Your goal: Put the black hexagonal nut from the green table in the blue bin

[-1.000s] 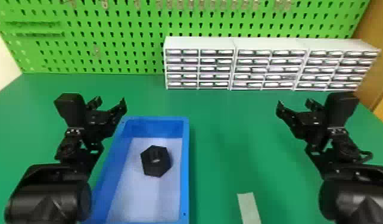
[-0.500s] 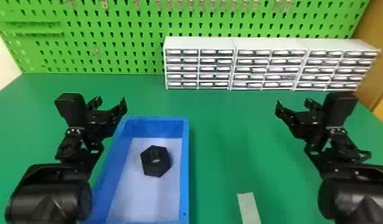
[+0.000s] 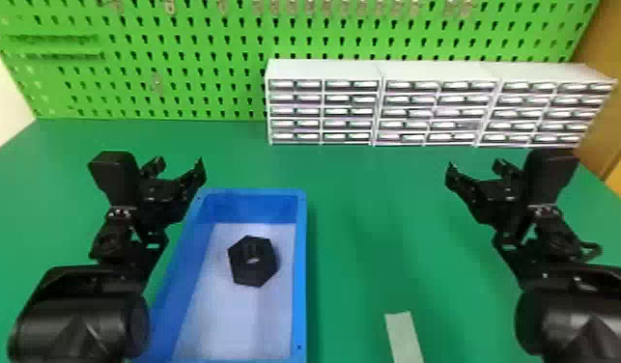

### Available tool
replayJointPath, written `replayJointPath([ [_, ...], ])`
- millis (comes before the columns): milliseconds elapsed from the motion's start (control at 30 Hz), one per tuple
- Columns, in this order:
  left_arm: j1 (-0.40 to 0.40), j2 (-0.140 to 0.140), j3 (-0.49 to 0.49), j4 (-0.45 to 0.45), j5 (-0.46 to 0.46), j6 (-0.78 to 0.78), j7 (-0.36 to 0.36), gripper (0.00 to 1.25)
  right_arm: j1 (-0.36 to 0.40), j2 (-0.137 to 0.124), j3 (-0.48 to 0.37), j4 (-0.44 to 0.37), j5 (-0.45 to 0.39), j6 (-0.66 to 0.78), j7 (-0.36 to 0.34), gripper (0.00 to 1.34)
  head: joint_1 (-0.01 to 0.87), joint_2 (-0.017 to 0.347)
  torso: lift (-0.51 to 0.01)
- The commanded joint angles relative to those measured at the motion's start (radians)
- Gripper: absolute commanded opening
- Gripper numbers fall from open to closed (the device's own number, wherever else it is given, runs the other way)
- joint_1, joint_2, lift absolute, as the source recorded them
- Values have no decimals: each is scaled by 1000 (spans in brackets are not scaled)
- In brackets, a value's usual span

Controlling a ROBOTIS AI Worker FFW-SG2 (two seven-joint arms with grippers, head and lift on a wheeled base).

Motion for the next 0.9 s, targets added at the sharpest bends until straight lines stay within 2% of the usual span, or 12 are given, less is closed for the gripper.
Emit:
replayJointPath([
  [0,0,0,1,0,0,0,1,758,0,0,1,0,0,0,0,956,686,52,-97],
  [867,6,0,-1,0,-3,0,-1,759,0,-9,10,1,-2,3,0,956,686,52,-97],
])
